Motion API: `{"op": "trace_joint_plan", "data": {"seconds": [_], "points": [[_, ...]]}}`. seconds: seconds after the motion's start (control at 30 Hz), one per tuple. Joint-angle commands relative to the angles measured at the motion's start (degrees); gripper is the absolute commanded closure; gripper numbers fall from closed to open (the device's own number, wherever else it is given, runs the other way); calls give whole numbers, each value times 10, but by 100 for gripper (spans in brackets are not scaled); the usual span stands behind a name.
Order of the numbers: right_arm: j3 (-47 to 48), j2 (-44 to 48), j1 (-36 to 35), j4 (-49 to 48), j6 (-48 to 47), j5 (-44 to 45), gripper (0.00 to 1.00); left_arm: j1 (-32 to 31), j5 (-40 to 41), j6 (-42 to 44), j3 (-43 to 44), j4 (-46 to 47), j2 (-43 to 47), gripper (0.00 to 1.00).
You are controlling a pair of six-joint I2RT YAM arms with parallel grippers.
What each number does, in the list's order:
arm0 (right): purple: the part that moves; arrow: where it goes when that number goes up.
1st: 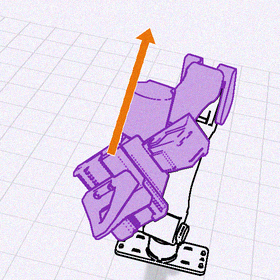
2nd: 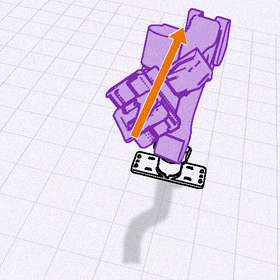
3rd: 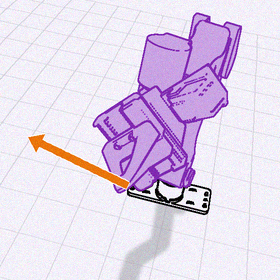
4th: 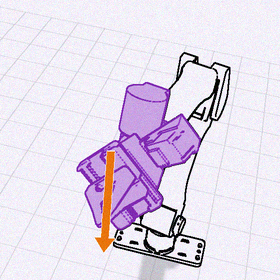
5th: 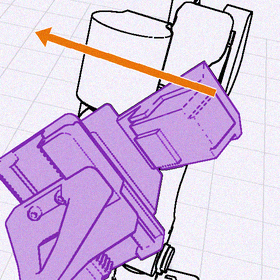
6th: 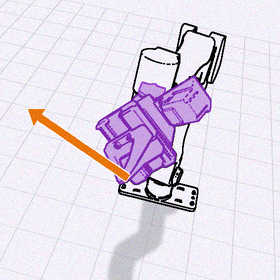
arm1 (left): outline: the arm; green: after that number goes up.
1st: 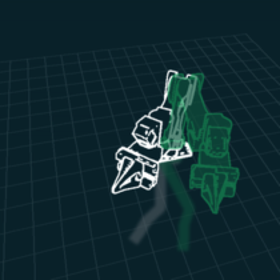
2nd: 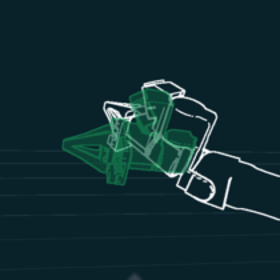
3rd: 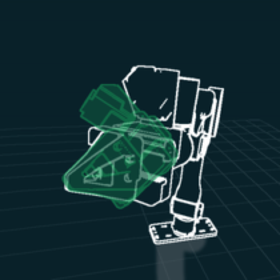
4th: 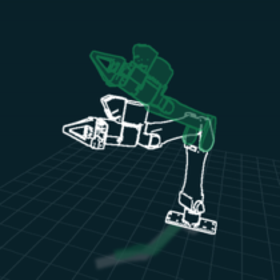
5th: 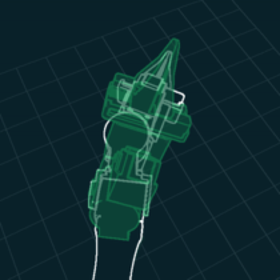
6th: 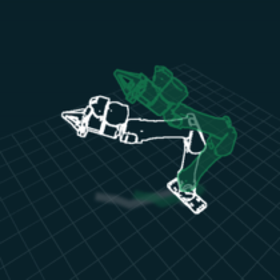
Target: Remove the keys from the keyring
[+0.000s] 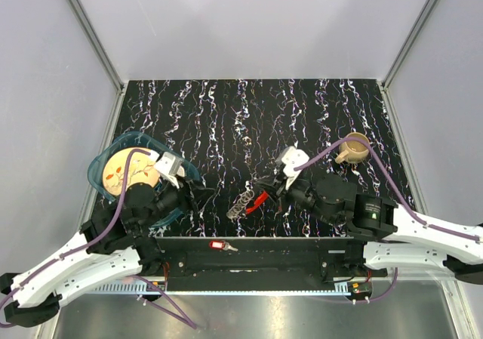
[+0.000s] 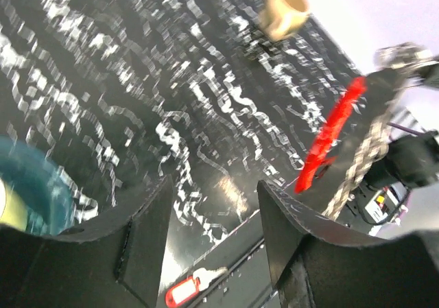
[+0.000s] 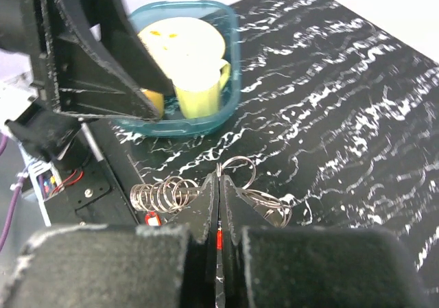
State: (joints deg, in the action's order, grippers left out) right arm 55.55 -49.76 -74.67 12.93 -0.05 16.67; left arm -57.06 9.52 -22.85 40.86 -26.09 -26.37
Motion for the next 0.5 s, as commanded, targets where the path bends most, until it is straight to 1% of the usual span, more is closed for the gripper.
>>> {"op": "trace_joint_plan", "data": {"seconds": [0.0,0.1,0.17,0.2,0.3,0.37,0.47], "points": [[-9,48,-1,26,103,119,100,1,106,-176,26,-162,-4,44],[-25,77,-1,38,119,131,100,1,64,-271,6,-213,-8,44],[-41,98,-1,41,124,135,100,0,42,-298,-10,-227,-21,42],[-47,106,-1,41,124,137,100,0,26,-319,-31,-228,-26,42],[-63,135,-2,46,129,142,100,-1,22,-364,-71,-224,-52,42],[-72,157,-2,54,132,144,100,-8,16,-381,-91,-204,-80,46],[-81,186,-1,64,133,149,100,-23,14,-402,-115,-180,-124,48]]}}
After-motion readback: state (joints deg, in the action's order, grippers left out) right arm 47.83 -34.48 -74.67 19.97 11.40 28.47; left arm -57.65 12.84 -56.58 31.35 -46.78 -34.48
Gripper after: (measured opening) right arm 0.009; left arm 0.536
